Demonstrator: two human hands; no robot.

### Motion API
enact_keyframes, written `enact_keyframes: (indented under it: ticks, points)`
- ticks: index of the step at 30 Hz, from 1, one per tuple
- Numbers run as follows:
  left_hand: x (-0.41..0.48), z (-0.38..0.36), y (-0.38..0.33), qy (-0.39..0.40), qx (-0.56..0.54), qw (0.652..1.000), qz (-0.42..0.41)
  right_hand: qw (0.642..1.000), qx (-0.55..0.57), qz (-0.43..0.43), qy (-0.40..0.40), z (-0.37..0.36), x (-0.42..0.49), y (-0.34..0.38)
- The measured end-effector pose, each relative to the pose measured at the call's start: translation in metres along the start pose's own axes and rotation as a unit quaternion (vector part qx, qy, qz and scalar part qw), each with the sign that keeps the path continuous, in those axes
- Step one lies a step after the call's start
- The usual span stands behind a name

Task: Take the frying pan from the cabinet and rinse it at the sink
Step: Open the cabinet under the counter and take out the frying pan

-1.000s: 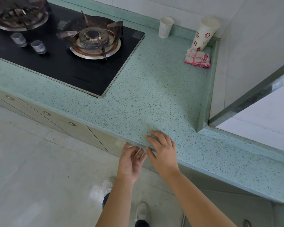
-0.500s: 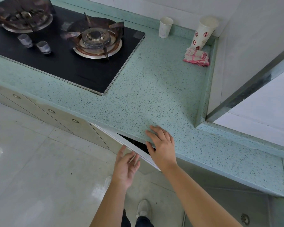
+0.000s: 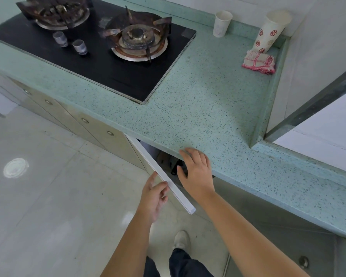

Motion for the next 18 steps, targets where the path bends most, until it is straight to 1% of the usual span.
enact_keyframes:
  ticks: [2,6,14,18]
  points:
    - [-0.003,0.005,0.000,-0.001,0.019,1.000,0.012,1.000,-0.005,0.000,0.020,-0.006,0.004,0.007]
    - [-0.009,0.016,-0.001,0.012,0.059,0.998,0.032,0.999,-0.022,-0.022,0.029,-0.013,0.008,0.010]
    - [-0.018,0.037,-0.006,0.002,0.130,0.990,0.055,0.996,-0.050,-0.068,0.034,-0.024,0.007,0.012]
    - [-0.024,0.050,-0.013,0.000,0.198,0.979,0.049,0.993,-0.066,-0.090,0.030,-0.025,0.008,0.016]
Point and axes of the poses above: each hand's wrist, its own x-axis towards the middle knuckle, its own z-axis out of the back of the hand, y = z × x, the point moved 8 cm from there along x, towards the middle knuckle, and after that the axes turned 13 degrees about y, right-handed, at the moved point
